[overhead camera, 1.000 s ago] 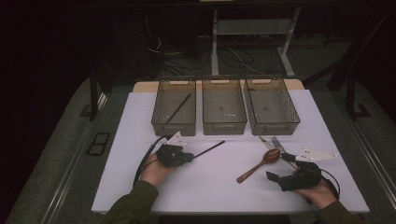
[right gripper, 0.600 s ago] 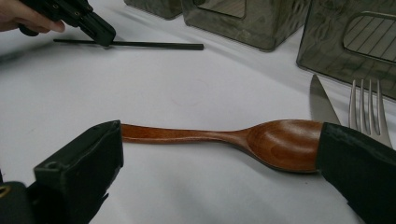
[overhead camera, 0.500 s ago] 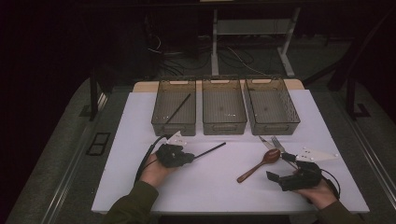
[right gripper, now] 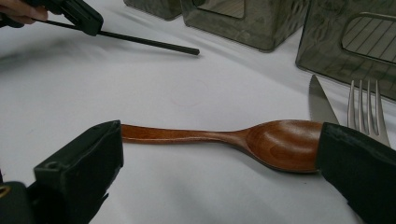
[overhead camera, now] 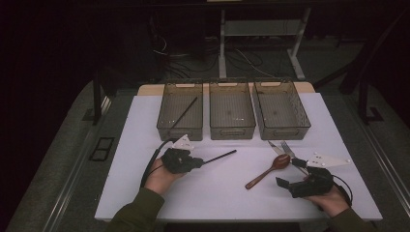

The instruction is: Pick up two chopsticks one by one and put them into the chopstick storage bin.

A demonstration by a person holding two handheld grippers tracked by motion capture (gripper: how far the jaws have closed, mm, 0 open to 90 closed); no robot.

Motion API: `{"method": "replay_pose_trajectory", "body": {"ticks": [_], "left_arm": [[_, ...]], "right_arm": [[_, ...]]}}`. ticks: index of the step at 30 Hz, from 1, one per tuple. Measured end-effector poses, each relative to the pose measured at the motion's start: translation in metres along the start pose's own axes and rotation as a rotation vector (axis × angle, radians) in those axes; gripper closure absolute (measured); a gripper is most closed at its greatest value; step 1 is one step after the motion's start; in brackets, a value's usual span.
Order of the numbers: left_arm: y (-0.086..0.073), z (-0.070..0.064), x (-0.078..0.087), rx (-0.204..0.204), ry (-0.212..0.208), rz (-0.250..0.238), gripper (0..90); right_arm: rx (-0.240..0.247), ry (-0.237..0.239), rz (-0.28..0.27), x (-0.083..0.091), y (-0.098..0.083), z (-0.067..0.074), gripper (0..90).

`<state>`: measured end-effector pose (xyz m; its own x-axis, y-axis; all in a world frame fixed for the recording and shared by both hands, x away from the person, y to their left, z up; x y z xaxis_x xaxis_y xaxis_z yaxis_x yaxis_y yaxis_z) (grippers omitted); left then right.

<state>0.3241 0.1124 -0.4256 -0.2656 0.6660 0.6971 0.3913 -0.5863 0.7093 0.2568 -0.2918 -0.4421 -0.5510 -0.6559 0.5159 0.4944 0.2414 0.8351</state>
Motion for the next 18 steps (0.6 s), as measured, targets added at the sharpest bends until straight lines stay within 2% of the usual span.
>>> {"method": "replay_pose_trajectory", "body": {"ticks": [13,18], "left_arm": [[0.01,-0.006,0.013,-0.015,-0.011,-0.048,85.9],[0.01,-0.005,0.019,0.0,-0.013,-0.075,85.8]], "right_arm": [[0.01,0.001,-0.002,-0.002,0.0,0.001,1.5],[0.013,0.005,0.002,-0.003,0.0,0.001,1.6]]}}
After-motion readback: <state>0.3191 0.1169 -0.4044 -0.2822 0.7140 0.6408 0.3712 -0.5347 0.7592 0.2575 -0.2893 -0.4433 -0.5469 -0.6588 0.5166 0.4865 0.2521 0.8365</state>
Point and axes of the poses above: each handheld gripper's, and its own axes: x roughly backward along the jaws, y roughly out of its top, z roughly to its left, the point moved 1 cm from there along -x, roughly forward along the jaws, and after that the axes turned 1 degree about -x, right-handed, at the moved point
